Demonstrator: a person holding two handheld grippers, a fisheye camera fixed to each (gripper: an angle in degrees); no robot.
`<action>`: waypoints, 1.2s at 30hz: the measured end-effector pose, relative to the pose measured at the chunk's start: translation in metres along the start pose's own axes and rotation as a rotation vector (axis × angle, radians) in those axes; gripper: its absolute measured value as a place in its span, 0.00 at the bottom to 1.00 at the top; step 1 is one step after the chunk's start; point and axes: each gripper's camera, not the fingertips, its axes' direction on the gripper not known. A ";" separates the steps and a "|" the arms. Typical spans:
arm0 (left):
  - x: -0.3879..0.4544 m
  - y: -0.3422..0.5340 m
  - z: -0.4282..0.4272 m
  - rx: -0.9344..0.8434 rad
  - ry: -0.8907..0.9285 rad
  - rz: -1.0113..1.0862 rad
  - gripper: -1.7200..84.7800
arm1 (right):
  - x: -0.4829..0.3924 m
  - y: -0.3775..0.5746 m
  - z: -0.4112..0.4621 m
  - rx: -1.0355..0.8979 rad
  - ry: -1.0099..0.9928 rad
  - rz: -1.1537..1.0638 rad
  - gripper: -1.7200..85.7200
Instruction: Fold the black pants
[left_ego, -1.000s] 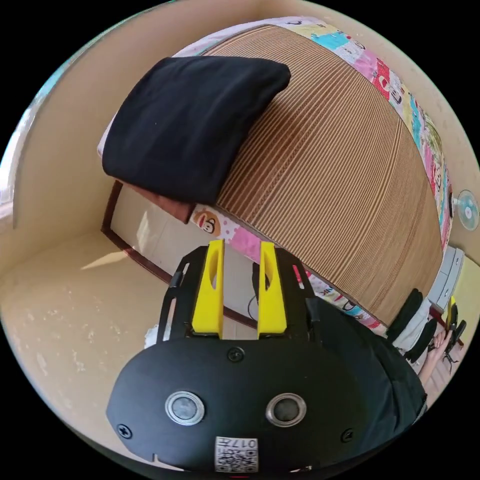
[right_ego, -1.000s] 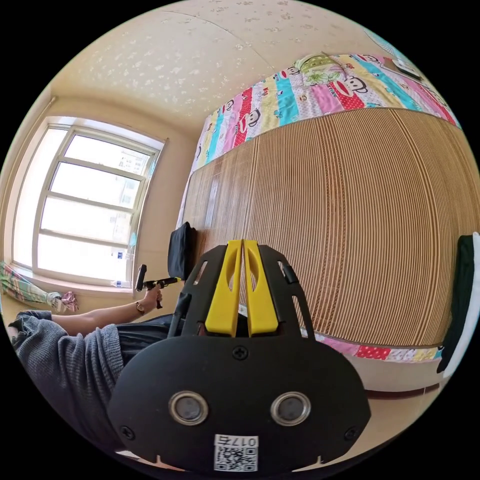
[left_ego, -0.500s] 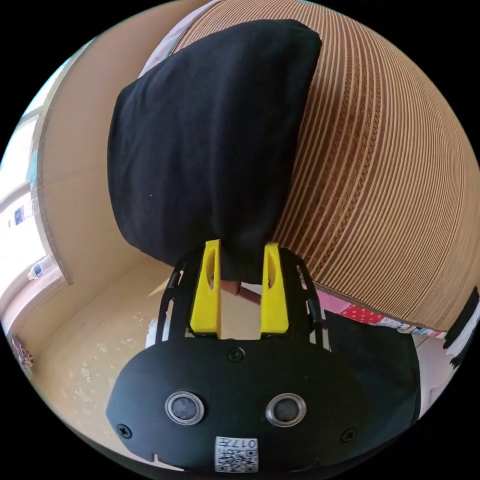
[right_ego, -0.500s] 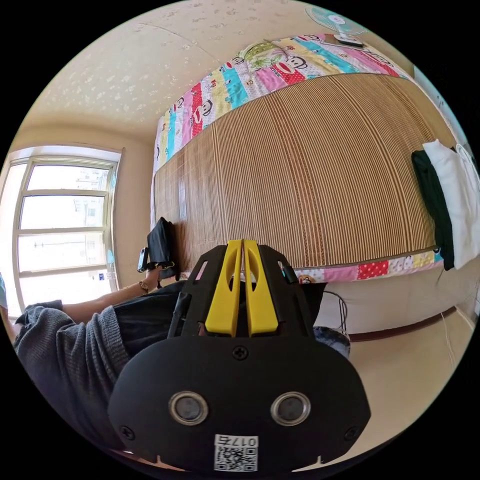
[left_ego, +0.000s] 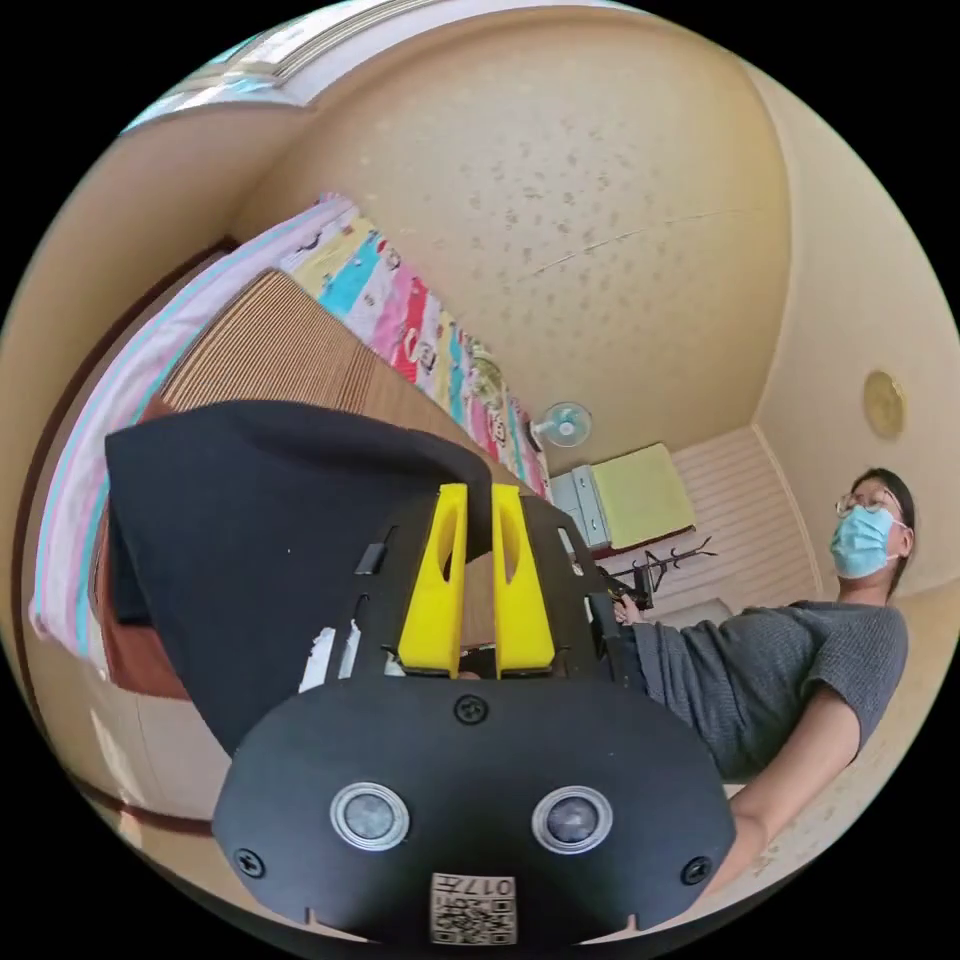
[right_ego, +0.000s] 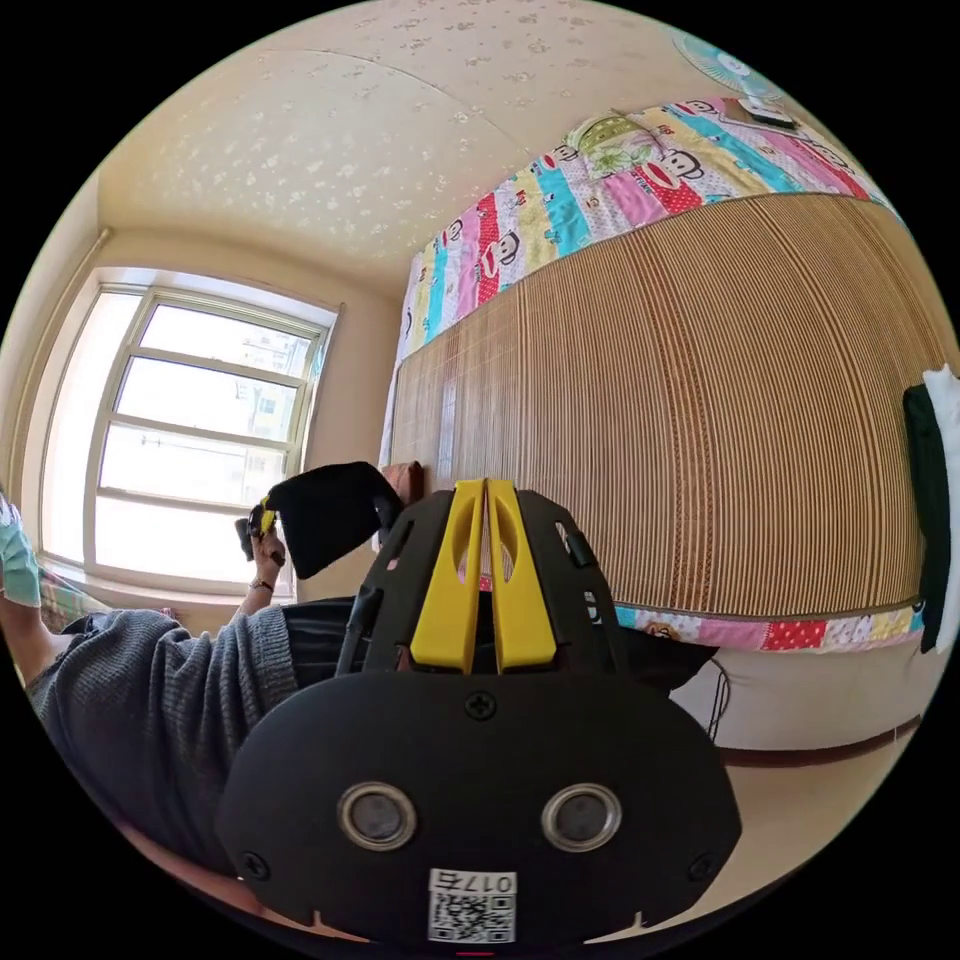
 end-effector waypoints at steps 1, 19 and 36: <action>0.013 -0.001 -0.003 0.022 0.027 0.036 0.07 | -0.002 -0.007 -0.007 -0.006 -0.032 -0.052 0.03; 0.317 0.083 0.033 0.129 0.932 0.806 0.07 | 0.078 -0.092 -0.062 -0.231 -0.966 -0.086 0.29; 0.379 0.119 0.180 -0.130 1.532 0.772 0.07 | 0.193 -0.182 -0.158 0.316 -1.561 -0.113 0.04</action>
